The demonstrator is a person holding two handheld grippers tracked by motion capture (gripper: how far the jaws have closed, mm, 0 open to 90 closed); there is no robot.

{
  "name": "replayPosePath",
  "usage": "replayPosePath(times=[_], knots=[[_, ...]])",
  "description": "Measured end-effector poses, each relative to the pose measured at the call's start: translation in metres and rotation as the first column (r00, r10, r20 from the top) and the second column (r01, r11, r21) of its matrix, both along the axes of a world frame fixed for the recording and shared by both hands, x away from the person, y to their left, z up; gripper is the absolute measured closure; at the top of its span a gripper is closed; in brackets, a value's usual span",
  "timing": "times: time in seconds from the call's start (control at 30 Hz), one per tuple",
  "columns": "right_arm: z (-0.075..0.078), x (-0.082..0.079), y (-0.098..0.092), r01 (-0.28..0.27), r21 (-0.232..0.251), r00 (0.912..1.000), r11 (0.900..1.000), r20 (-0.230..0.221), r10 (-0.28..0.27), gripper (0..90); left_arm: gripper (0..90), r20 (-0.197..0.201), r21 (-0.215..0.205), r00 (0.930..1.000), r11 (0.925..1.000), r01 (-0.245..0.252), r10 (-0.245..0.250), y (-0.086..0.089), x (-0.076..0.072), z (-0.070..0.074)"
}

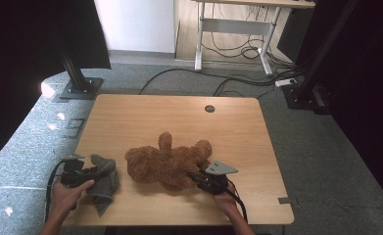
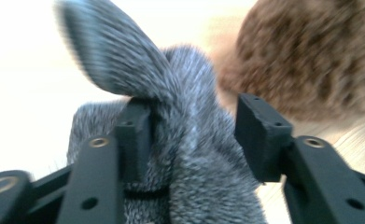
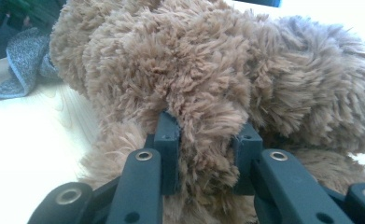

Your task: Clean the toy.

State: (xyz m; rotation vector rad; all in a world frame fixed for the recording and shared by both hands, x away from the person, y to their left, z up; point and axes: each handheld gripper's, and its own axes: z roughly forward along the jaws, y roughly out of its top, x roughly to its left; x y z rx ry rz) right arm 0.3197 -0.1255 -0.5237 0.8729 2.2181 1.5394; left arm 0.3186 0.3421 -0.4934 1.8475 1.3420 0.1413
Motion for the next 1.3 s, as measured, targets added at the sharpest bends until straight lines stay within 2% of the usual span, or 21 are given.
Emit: replayPosePath(times=[0.1, 0.17, 0.23, 0.37, 0.5, 0.6, 0.7, 0.8, 0.97, 1.1, 1.17, 1.3], knots=[[0.000, 0.000, 0.000, 0.000, 0.000, 1.0000, 1.000, 0.002, 0.000, 69.6, 38.4, 0.061, -0.032, 0.9981, 0.9995, -0.006, 0.008, -0.003, -0.001, 0.014], [0.000, 0.000, 0.000, 0.000, 0.001, 1.0000, 1.000, 0.002, 0.000, 69.6, 36.6, 0.086, -0.065, 0.9962, 0.9977, 0.019, -0.014, -0.009, 0.000, 0.023], [0.000, 0.000, 0.001, 0.001, 0.004, 1.0000, 1.000, 0.001, -0.001, 69.6, 35.8, 0.110, -0.098, 0.9931, 0.9939, 0.052, -0.041, -0.021, 0.004, 0.031], [0.000, 0.000, 0.001, -0.001, 0.000, 1.0000, 1.000, 0.003, 0.001, 69.6, 35.5, 0.148, -0.113, 0.9847, 0.9877, 0.108, -0.091, -0.054, 0.019, 0.045], [0.000, -0.001, 0.001, -0.005, -0.009, 0.9999, 1.000, 0.010, 0.006, 69.6, 35.3, 0.146, -0.094, 0.9812, 0.9855, 0.141, -0.127, -0.092, 0.041, 0.053], [0.000, -0.002, 0.001, -0.011, -0.012, 0.9999, 1.000, 0.011, 0.011, 69.5, 36.2, 0.119, -0.081, 0.9813, 0.9835, 0.161, -0.151, -0.114, 0.053, 0.051], [0.000, -0.004, 0.001, -0.017, -0.018, 0.9997, 1.000, 0.014, 0.018, 69.5, 38.2, 0.082, -0.058, 0.9783, 0.9790, 0.195, -0.190, -0.129, 0.057, 0.044], [0.000, -0.006, 0.001, -0.027, -0.032, 0.9994, 0.999, 0.018, 0.028, 69.4, 40.1, 0.077, -0.016, 0.9769, 0.9794, 0.201, -0.199, -0.137, 0.053, 0.035], [-0.002, -0.015, 0.001, -0.048, -0.054, 0.9986, 0.997, 0.020, 0.049, 69.3, 45.7, 0.098, -0.040, 0.9758, 0.9789, 0.200, -0.196, -0.133, 0.037, 0.025], [-0.003, -0.024, 0.002, -0.072, -0.072, 0.9974, 0.995, -0.001, 0.072, 68.3, 48.2, 0.128, -0.081, 0.9724, 0.9751, 0.206, -0.195, -0.127, 0.018, 0.016], [-0.004, -0.029, 0.002, -0.082, -0.084, 0.9966, 0.993, -0.017, 0.081, 68.1, 49.2, 0.128, -0.121, 0.9716, 0.9691, 0.215, -0.199, -0.122, 0.009, 0.012], [-0.005, -0.037, 0.004, -0.099, -0.118, 0.9945, 0.988, -0.045, 0.095, 68.1, 52.3, 0.132, -0.159, 0.9678, 0.9591, 0.234, -0.215, -0.116, -0.009, 0.003]])
